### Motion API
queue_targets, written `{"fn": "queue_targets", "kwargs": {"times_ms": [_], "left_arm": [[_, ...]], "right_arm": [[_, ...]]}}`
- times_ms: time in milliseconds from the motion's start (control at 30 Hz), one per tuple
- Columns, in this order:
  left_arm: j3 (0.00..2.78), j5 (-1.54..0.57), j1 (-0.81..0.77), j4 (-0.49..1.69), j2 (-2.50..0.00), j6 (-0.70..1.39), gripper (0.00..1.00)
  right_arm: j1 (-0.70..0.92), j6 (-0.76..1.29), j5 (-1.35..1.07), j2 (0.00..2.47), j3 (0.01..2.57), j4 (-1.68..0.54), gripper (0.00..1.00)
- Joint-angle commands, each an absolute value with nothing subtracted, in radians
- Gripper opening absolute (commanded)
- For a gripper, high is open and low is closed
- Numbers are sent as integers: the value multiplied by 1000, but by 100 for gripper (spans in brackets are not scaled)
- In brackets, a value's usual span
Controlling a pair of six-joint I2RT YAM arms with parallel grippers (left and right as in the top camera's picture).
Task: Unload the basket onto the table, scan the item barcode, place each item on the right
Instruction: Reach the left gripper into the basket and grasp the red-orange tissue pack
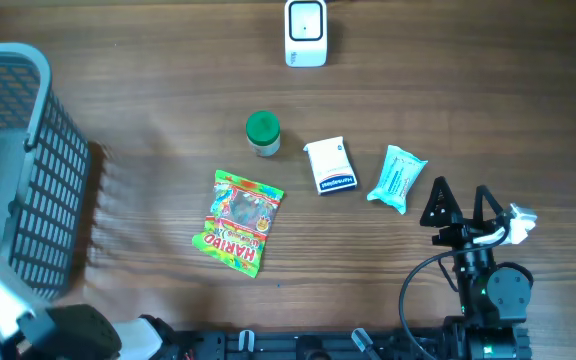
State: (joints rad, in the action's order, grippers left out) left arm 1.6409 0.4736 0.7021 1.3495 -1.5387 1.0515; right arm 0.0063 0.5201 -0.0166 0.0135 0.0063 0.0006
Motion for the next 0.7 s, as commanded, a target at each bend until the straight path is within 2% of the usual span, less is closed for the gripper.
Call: {"fn": "queue_targets", "kwargs": {"times_ms": [0, 67, 200, 500, 667], "left_arm": [[1453, 515, 733, 1150, -1544, 873, 100], [1373, 519, 733, 1049, -1551, 793, 100], [1247, 533, 739, 935, -1579, 794, 100], [1186, 544, 845, 846, -1732, 825, 100], [1184, 506, 860, 800, -1775, 775, 100]], "right_arm": [[12, 526, 2, 7, 5, 7, 100], [12, 527, 2, 7, 5, 7, 100], [12, 526, 2, 7, 5, 7, 100], [12, 527, 2, 7, 5, 7, 100], [12, 527, 2, 7, 5, 7, 100]]}}
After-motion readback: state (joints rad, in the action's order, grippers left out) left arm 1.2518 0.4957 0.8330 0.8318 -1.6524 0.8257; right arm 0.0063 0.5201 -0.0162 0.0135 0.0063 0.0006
